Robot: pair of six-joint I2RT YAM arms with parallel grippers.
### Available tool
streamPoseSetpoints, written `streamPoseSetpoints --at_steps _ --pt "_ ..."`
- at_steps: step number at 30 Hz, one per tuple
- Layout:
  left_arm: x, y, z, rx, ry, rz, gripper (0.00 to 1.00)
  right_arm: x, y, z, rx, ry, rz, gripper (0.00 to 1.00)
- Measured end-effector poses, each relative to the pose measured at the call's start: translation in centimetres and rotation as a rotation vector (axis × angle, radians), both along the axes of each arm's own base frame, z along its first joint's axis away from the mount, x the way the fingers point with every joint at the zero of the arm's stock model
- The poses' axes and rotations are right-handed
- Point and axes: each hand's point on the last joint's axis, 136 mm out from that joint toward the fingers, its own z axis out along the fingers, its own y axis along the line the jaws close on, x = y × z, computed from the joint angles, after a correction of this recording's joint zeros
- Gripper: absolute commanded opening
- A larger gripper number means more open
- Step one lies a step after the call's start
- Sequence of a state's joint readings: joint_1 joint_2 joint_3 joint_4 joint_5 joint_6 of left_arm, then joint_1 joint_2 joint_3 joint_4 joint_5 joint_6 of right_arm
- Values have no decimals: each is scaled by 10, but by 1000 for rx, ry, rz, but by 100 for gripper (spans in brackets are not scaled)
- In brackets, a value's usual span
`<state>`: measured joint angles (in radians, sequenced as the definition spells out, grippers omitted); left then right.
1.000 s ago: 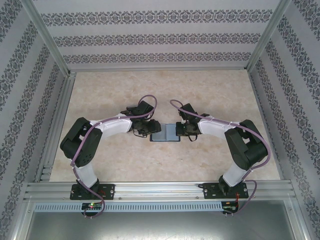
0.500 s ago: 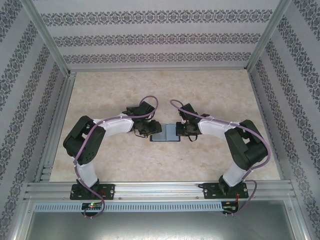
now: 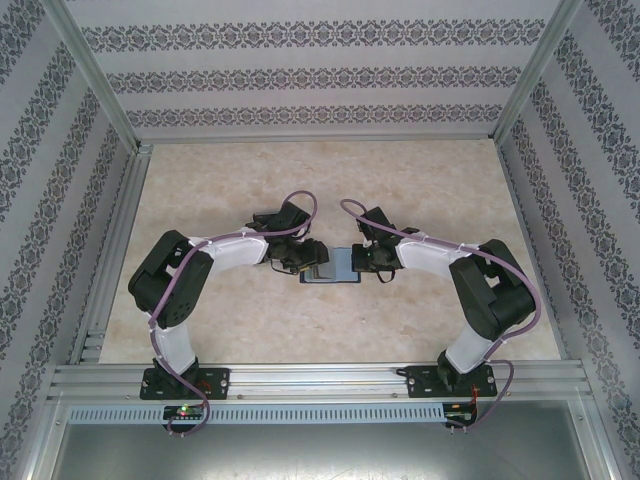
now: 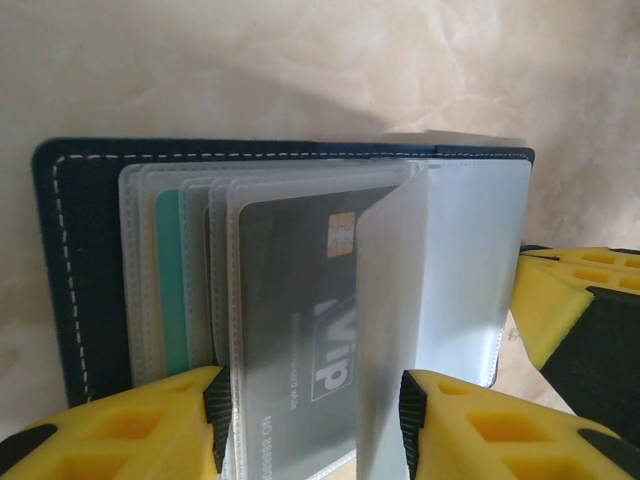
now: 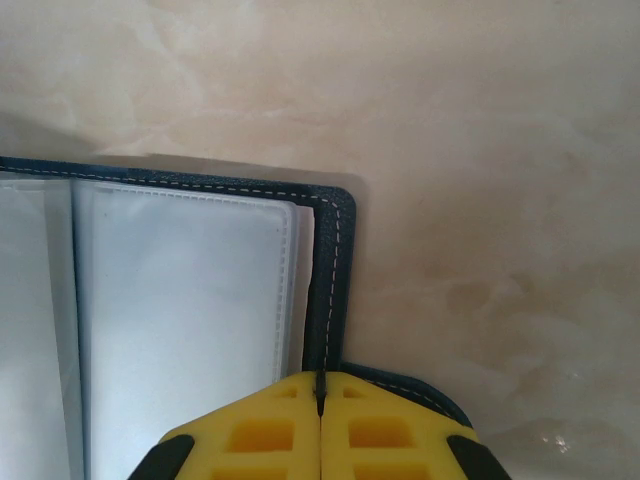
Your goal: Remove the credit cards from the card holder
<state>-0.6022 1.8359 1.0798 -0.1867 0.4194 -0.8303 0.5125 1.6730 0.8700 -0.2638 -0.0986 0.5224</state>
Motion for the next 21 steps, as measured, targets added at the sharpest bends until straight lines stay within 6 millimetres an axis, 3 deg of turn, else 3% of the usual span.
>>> streamPoseSetpoints --at_steps 4,11,16,21 --pt "0 -4 3 -24 1 -4 67 0 0 0 1 1 -3 8" --pt "1 -9 8 -50 -6 -16 77 0 0 0 2 0 -3 9" --pt "1 -16 13 -60 -21 -34 93 0 0 0 3 1 -6 9" --pt "2 -20 16 -65 -33 -46 98 0 0 0 3 1 -7 10"
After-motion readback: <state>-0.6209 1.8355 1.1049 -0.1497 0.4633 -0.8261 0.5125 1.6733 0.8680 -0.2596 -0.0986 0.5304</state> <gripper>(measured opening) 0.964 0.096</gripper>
